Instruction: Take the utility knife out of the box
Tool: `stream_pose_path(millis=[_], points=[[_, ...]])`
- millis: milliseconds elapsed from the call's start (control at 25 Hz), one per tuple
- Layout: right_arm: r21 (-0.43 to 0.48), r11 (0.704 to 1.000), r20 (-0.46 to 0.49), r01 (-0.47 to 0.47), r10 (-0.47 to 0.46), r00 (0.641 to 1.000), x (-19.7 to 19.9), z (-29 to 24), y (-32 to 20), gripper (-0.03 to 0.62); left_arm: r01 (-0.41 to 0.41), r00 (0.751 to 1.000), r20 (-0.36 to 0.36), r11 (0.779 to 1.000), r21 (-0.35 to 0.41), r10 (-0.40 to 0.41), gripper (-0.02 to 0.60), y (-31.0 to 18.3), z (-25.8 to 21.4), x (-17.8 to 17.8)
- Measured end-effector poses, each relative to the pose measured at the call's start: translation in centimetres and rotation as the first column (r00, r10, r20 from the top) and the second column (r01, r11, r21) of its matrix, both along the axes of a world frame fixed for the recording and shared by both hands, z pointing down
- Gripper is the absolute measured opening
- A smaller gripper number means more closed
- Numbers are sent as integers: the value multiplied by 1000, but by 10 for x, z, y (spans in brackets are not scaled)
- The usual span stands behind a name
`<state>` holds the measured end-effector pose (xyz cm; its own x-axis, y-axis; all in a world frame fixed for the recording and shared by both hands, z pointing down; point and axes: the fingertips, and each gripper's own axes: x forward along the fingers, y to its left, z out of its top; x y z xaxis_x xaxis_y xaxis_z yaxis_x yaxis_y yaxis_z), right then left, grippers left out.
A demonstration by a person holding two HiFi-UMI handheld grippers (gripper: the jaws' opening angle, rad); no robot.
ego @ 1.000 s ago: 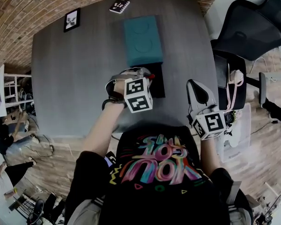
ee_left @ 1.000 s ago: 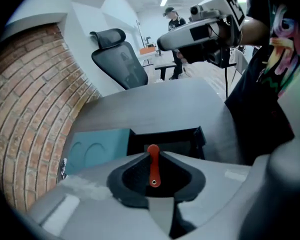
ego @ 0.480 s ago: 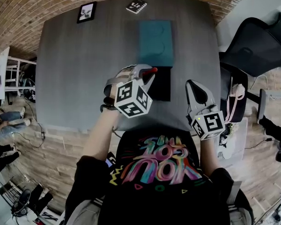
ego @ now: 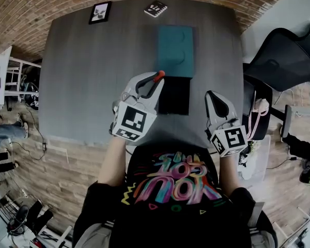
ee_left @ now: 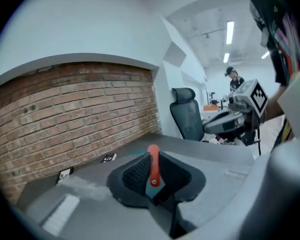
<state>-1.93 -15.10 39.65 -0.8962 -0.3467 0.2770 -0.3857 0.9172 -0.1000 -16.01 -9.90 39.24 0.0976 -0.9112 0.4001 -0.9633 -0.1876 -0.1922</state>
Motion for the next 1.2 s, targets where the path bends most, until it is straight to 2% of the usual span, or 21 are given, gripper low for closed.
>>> stream_pose_path(millis=[80, 160, 320, 440, 560, 760, 1200], points=[[1, 1000, 3, -7, 7, 1000, 1, 0, -2, -2, 37, 996, -79, 998, 54, -32, 55, 5, -10, -4], [1, 1000, 5, -15, 15, 1000, 3, 0, -4, -2, 87, 983, -172, 991, 98, -69, 55, 12, -16, -9], [1, 1000, 5, -28, 28, 1000, 8, 1, -8, -2, 208, 933, -332, 962, 176, -141, 55, 24, -28, -19], [2, 999, 3, -40, 40, 999, 10, 2, -11, -2, 287, 895, -406, 936, 205, -186, 55, 32, -30, -27], [2, 999, 11, -49, 49, 999, 11, -1, -12, -2, 328, 875, -433, 922, 204, -216, 56, 41, -26, -29], [7, 999, 19, -52, 52, 998, 13, -2, -12, -1, 325, 868, -444, 930, 169, -223, 57, 49, -12, -22], [14, 999, 17, -39, 39, 999, 12, -4, -10, -2, 272, 890, -415, 950, 156, -187, 57, 47, -9, -10]])
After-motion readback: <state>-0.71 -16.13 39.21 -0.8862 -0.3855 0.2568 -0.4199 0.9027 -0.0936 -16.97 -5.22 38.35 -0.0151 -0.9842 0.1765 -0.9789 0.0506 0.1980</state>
